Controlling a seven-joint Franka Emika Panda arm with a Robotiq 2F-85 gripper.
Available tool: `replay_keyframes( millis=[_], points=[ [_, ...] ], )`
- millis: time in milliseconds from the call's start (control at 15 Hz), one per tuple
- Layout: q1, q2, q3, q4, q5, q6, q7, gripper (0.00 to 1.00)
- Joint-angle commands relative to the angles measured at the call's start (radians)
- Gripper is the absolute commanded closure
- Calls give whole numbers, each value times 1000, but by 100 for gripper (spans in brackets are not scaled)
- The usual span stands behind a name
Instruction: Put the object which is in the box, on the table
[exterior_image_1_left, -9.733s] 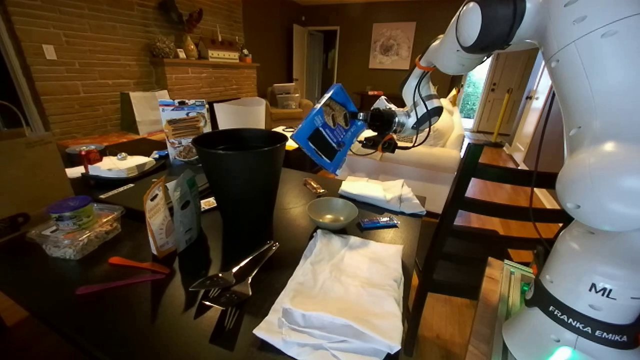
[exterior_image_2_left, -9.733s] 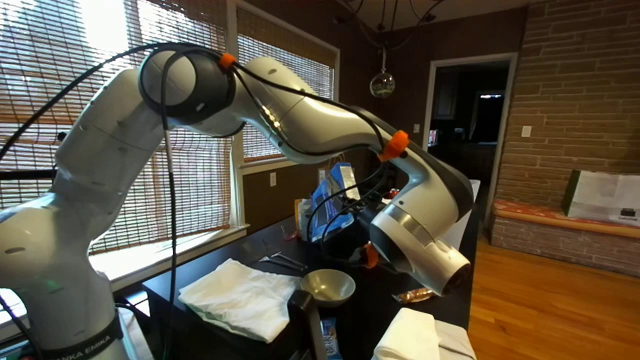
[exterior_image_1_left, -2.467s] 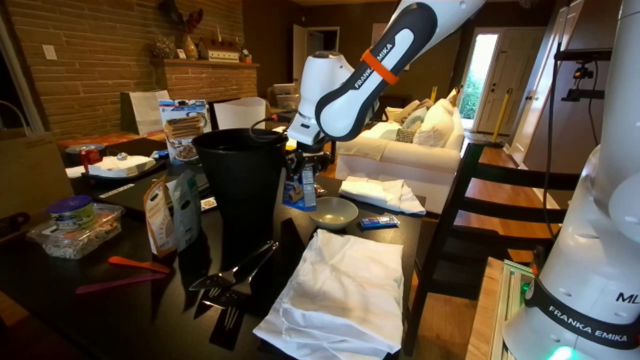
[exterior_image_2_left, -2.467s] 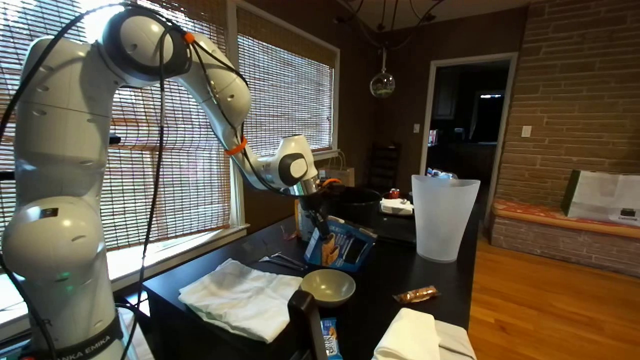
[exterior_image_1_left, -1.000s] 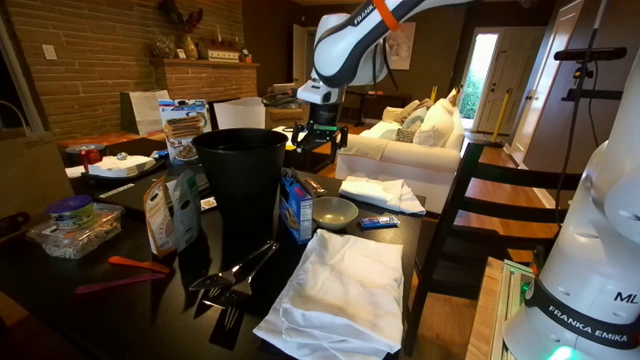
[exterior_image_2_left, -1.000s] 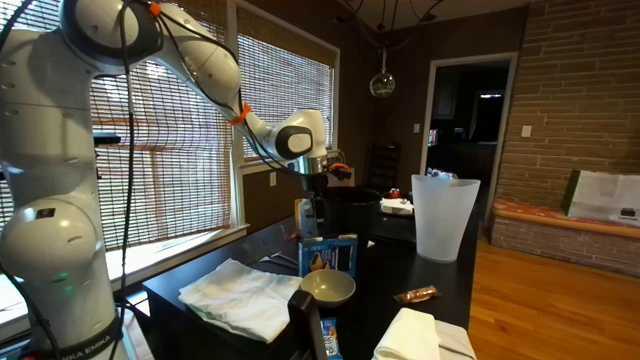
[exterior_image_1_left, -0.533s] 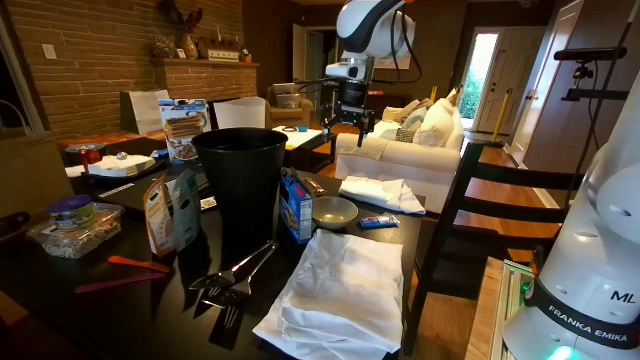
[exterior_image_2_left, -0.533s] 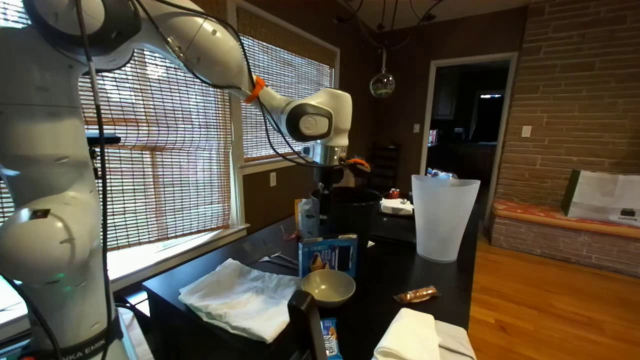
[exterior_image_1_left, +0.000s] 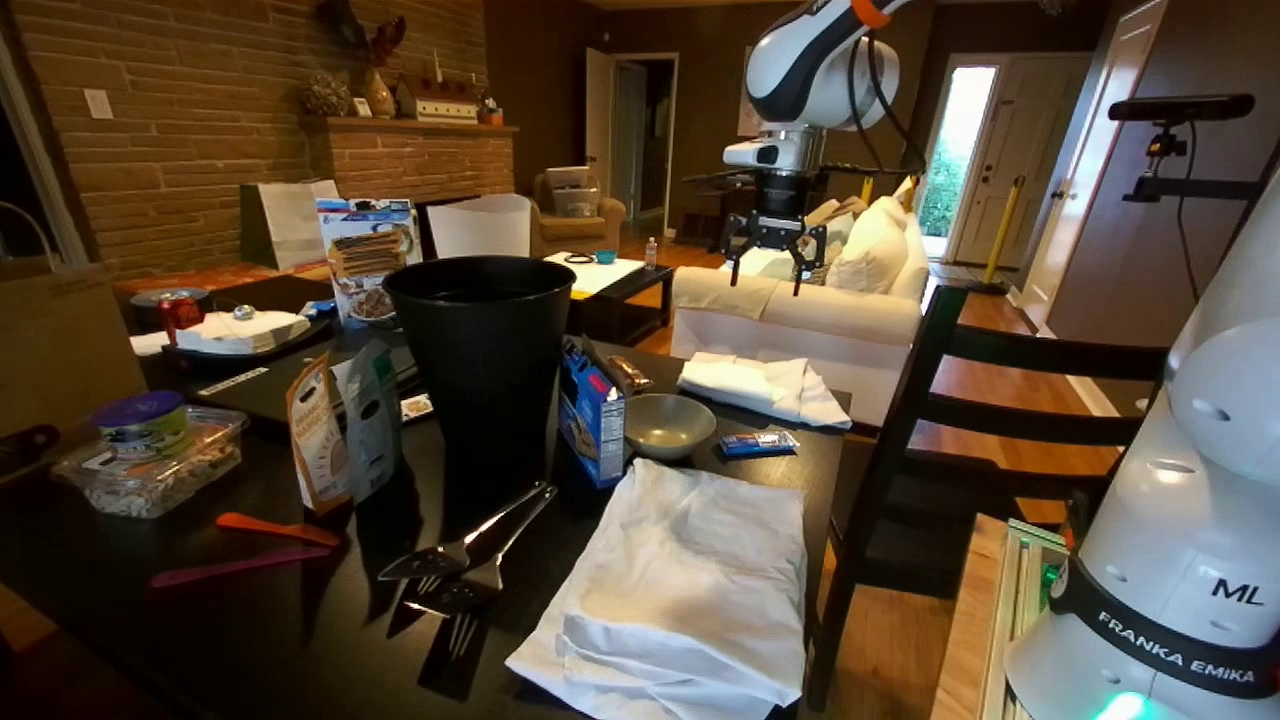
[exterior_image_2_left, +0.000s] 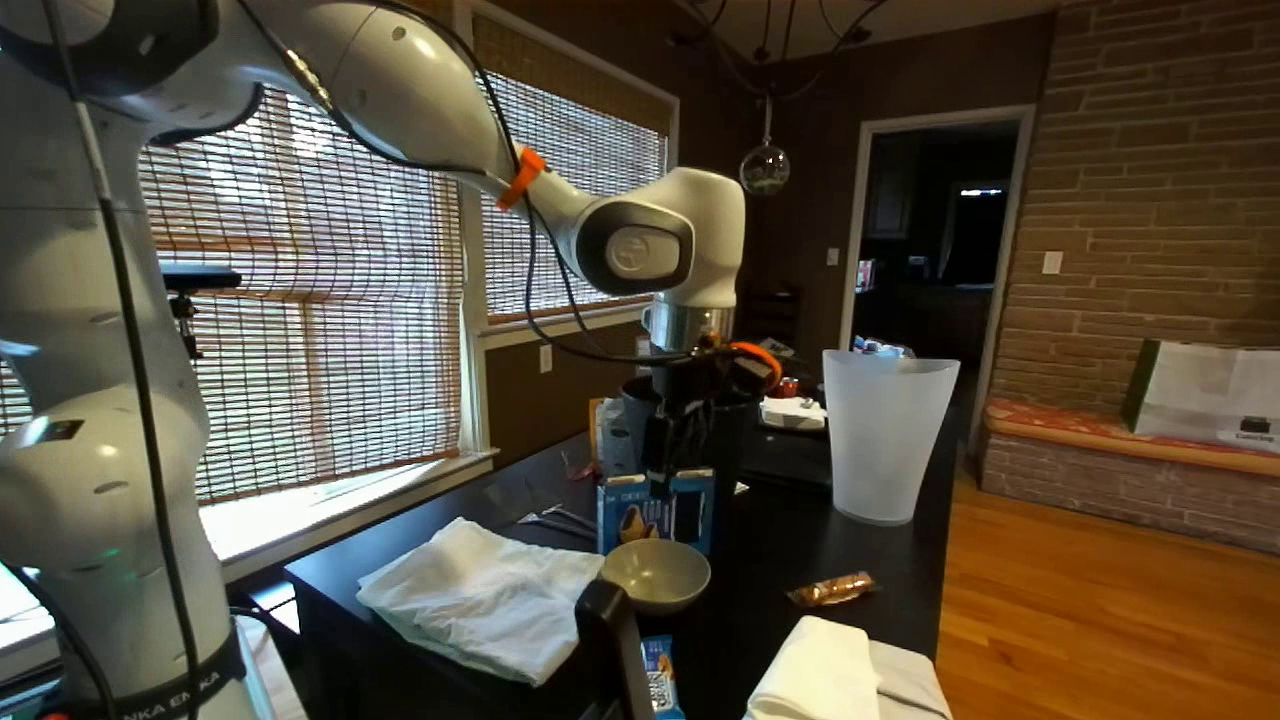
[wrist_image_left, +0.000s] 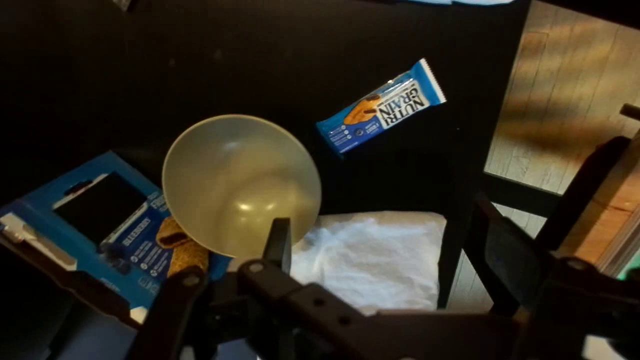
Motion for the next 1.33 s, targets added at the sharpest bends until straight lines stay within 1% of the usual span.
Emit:
replay_keyframes(
  millis=[0, 333, 467, 733, 933, 1000, 1267],
  points=[
    [-1, -5, -9, -9, -4, -2, 10, 0],
    [1, -9, -7, -15, -6, -2, 29, 0],
    [6, -29, 2, -68, -33, 17, 73, 0],
    [7, -81, 14, -204, -134, 96, 221, 0],
    [6, -120, 18, -312, -177, 218, 332, 0],
    [5, -124, 15, -339, -172, 261, 350, 0],
    [2, -127, -23, -450, -82, 454, 372, 0]
  ],
)
